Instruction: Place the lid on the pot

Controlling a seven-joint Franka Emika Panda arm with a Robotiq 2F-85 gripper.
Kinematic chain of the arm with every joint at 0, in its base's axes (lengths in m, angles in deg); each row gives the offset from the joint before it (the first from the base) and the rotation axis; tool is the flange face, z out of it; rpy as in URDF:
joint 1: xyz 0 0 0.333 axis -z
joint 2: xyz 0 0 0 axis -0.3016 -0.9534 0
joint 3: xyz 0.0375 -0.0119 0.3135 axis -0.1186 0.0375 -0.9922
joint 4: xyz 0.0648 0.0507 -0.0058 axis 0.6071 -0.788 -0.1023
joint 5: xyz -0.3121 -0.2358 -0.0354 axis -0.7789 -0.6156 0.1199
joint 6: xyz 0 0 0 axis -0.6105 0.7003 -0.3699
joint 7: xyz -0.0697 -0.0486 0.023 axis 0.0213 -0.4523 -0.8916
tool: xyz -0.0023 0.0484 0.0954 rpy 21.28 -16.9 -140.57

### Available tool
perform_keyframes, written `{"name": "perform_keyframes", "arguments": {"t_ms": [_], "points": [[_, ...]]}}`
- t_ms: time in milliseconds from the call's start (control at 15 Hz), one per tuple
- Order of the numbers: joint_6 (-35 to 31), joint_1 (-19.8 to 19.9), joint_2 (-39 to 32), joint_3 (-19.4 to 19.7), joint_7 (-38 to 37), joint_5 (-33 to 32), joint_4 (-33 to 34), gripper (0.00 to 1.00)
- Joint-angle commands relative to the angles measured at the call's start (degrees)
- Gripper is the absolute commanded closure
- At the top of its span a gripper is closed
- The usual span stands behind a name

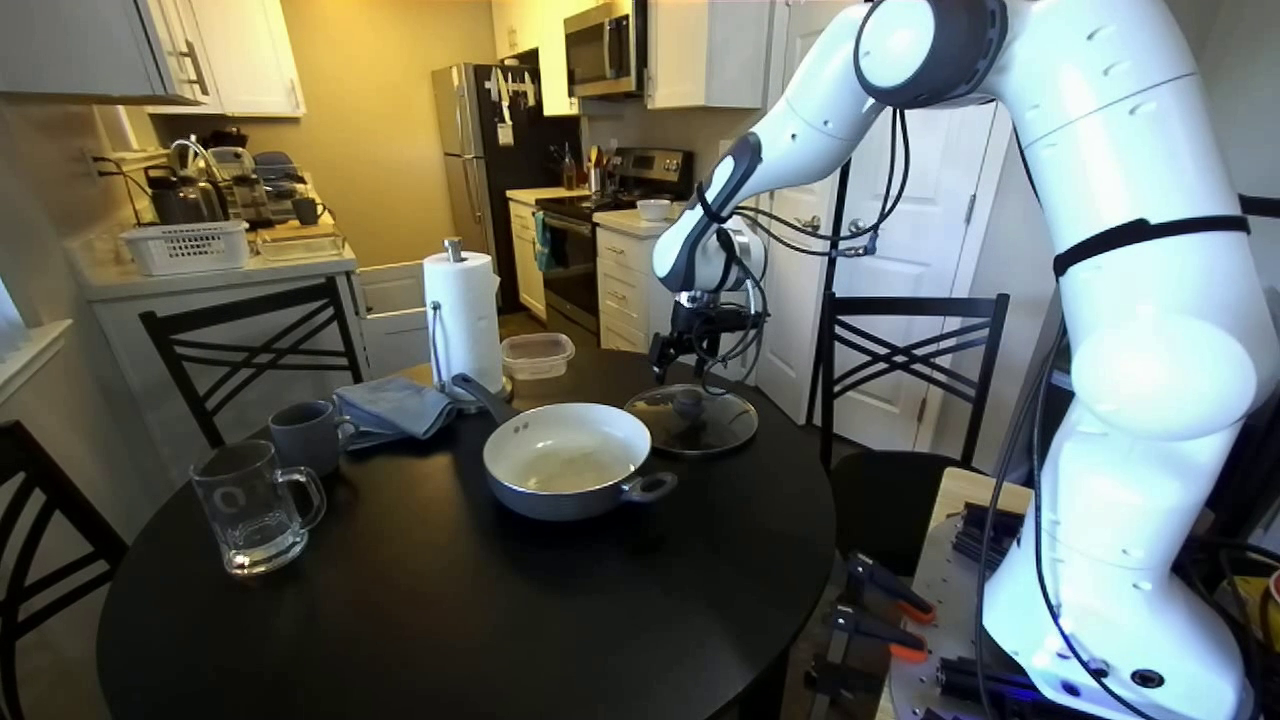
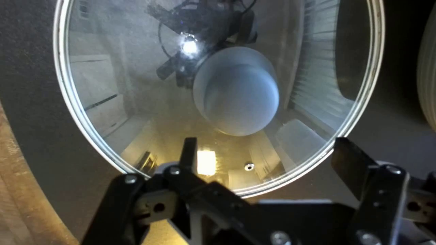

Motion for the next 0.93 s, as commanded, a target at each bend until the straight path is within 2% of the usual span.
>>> {"name": "perform_keyframes", "arguments": {"t_ms": [0, 267, 400, 867], "points": [[-0.2, -3.1, 0.1, 2.9, -8.1, -5.3, -1.2, 0.0], [1.3, -6.3, 0.4, 5.3, -15.6, -10.4, -2.0, 0.0], [1.9, -6.8, 0.0, 5.4, -17.2, -10.9, -1.7, 0.0], [4.9, -4.3, 0.3, 4.1, -17.3, -7.9, -1.9, 0.0]]}}
